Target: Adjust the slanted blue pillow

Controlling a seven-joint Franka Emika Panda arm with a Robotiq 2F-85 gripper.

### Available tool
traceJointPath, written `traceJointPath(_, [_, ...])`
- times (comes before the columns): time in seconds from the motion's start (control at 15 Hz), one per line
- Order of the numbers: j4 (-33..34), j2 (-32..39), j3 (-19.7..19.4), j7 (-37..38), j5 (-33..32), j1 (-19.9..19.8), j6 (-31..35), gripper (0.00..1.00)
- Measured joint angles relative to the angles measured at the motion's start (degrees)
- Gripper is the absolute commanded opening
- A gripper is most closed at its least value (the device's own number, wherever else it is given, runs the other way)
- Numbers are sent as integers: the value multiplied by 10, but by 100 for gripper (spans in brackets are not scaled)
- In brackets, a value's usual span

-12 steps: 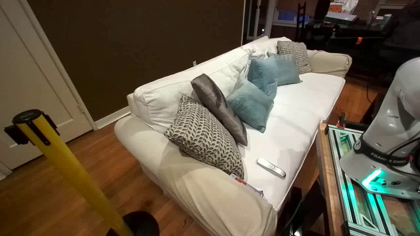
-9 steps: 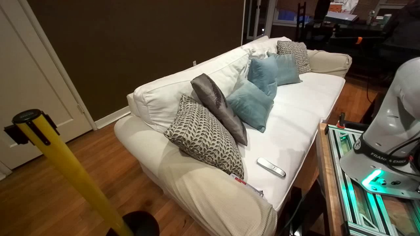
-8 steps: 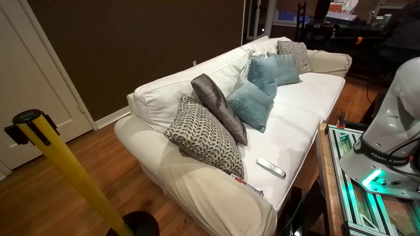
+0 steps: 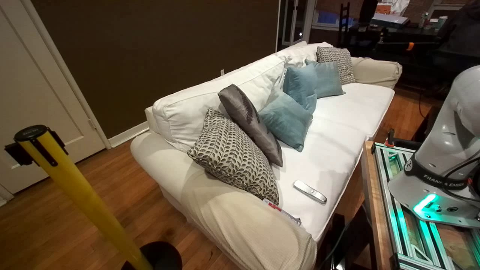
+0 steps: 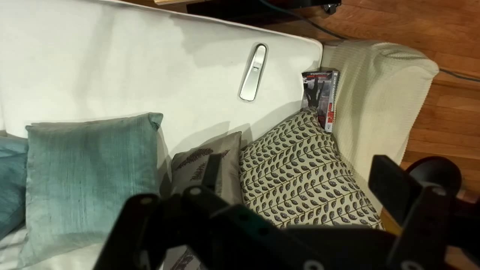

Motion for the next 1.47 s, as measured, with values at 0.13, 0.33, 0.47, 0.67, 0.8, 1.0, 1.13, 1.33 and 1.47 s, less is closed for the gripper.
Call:
traceJointPath(0.13, [0,0,0,0,0,0,0,100])
traceJointPath(0.33, [0,1,-1,2,0,0,1,100])
traceJointPath(0.47, [0,15,-6,18,1,0,16,100])
traceJointPath(0.67, [-3,61,-11,63,1,-6,64,100])
traceJointPath(0.8, [-4,103,-11,97,7,-14,106,100])
traceJointPath(1.0, [4,172,-15,140,26,-30,164,100])
traceJointPath(1.13, [17,216,-19,161,37,-43,189,100])
traceJointPath(1.33, [44,275,-29,175,51,-58,229,100])
traceJointPath(1.47, [64,317,-38,181,61,-67,262,100])
